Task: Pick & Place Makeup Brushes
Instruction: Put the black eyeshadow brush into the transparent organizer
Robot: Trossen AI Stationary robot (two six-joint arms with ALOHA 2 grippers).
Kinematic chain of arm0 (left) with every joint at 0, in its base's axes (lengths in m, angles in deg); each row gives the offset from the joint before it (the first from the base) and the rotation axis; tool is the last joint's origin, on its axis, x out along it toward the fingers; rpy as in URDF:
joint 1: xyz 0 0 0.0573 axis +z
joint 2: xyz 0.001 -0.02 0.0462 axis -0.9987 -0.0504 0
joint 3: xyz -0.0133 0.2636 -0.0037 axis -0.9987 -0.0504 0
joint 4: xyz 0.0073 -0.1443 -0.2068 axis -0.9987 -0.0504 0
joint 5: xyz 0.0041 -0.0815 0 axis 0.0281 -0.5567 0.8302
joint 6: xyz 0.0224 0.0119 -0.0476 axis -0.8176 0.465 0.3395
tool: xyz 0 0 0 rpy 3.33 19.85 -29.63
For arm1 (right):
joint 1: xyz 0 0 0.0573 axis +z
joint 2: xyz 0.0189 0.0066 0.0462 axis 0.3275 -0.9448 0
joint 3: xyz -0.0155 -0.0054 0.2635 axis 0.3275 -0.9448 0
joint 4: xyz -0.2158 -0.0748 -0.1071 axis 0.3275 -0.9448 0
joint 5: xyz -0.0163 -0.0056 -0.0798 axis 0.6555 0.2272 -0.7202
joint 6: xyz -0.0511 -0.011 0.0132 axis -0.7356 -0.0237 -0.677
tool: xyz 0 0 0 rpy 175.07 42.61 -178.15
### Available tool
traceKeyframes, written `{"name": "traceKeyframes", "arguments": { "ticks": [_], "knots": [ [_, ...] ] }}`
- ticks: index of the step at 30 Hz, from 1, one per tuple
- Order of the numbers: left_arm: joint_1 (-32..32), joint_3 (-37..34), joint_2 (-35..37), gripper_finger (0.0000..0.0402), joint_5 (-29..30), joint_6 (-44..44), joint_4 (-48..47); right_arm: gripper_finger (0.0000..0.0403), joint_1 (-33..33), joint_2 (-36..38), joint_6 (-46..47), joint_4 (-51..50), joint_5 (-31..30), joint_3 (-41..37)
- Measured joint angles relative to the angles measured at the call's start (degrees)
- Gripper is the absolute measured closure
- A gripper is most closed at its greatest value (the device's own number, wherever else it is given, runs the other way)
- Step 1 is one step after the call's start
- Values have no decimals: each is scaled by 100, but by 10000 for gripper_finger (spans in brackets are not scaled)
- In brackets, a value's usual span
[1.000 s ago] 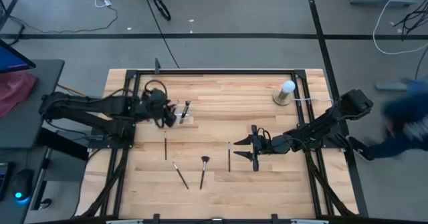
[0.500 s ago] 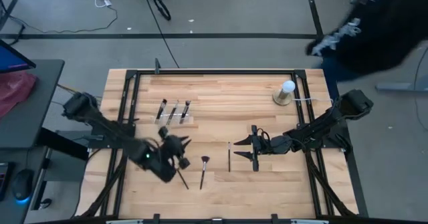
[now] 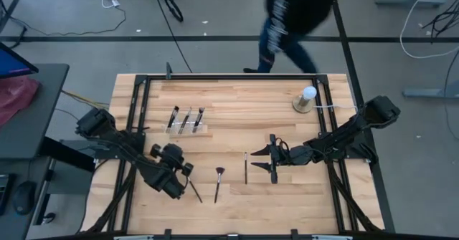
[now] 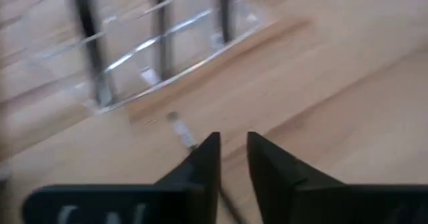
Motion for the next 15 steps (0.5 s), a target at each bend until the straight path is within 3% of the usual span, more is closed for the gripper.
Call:
{"name": "traceKeyframes", "arguments": {
  "ticks": [5,9,15],
  "knots": [
    [-55,-250,-175,238,-127,652,-112,236,-1,0,3,-6,0,0],
    [-141,-739,-193,172,-99,992,627,236,-1,0,3,-11,0,0],
    [-220,-1248,-193,131,163,1522,1218,236,-3,0,5,-11,0,0]
  ]
}}
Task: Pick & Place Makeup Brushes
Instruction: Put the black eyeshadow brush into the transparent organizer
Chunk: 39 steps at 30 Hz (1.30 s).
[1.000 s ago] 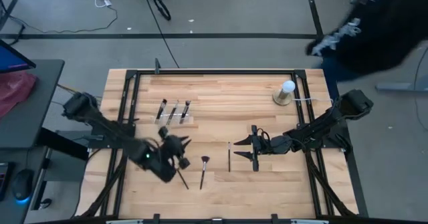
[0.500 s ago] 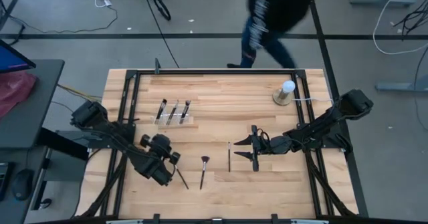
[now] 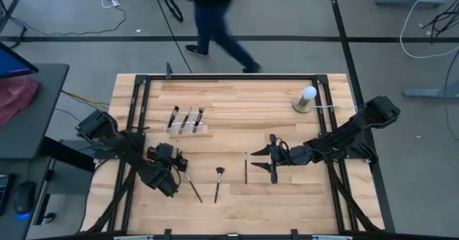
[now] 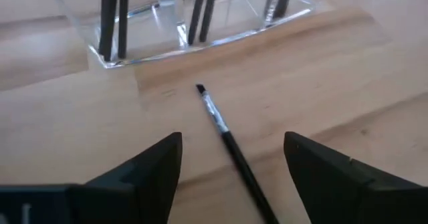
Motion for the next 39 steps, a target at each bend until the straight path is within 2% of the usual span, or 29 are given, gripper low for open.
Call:
{"name": "traceKeyframes", "arguments": {
  "ticks": [7,13,22,34,39],
  "knots": [
    [88,-435,0,144,182,101,919,236,0,0,0,0,0,0],
    [199,-536,-228,173,479,-321,1369,236,0,0,0,1,-2,0],
    [51,-540,-347,250,272,-585,1415,236,0,0,0,2,-2,0],
    [-314,-544,-359,378,387,-638,1648,236,0,0,0,4,-1,0],
    [-345,-453,-364,385,466,-641,1706,236,0,0,0,7,-2,0]
  ]
}}
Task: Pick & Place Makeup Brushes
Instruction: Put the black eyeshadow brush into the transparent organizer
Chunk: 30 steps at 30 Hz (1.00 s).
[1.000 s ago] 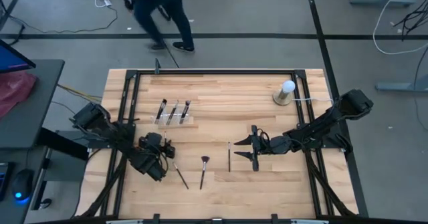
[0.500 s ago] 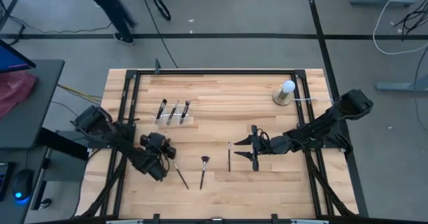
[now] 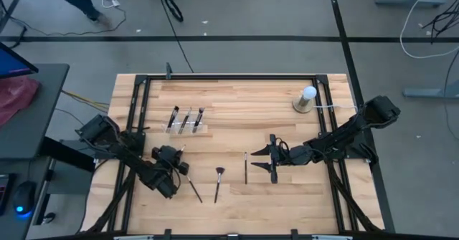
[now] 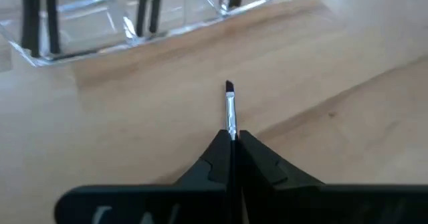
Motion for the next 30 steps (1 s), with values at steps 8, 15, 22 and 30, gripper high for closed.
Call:
{"name": "traceKeyframes", "arguments": {
  "ticks": [8,15,22,30],
  "knots": [
    [40,572,171,387,225,-1039,440,236,-73,0,0,113,2,0],
    [512,864,176,387,916,-3382,2026,236,-102,0,0,87,261,0],
    [1443,872,176,387,-39,-7738,5621,236,-205,-124,-7,41,793,2],
    [2243,872,183,386,-2698,-10149,8219,236,-339,-963,-355,1183,767,2]
  ]
}}
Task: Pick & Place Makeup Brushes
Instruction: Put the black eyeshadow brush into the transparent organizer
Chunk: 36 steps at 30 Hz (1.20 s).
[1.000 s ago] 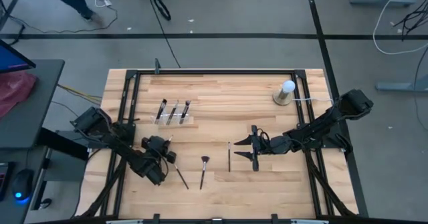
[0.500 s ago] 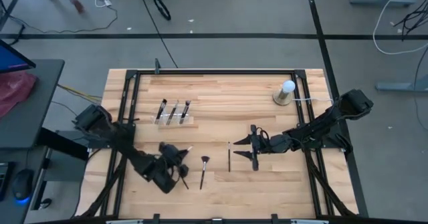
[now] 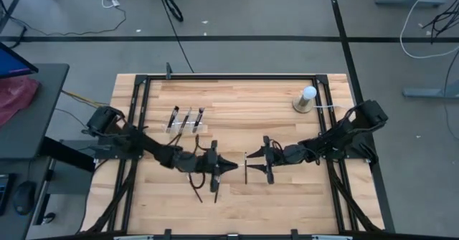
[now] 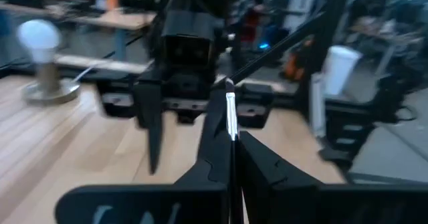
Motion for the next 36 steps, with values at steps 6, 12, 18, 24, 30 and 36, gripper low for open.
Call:
{"name": "traceKeyframes", "arguments": {
  "ticks": [6,12,18,24,30,36],
  "knots": [
    [185,0,2,385,-350,-22,181,236,2,-292,-691,1753,-2,0],
    [177,0,2,384,-348,-22,189,236,0,-292,-908,2139,190,60],
    [183,-2,2,384,-338,-24,242,238,2,-292,-1019,1698,597,463],
    [178,-4,4,383,-311,-24,242,276,7,-292,-1059,1260,686,706],
    [172,-4,4,383,-342,-28,236,341,0,-292,-1059,1247,831,706],
    [173,-7,4,374,-320,-111,219,393,33,-229,-1041,1132,825,706]
  ]
}}
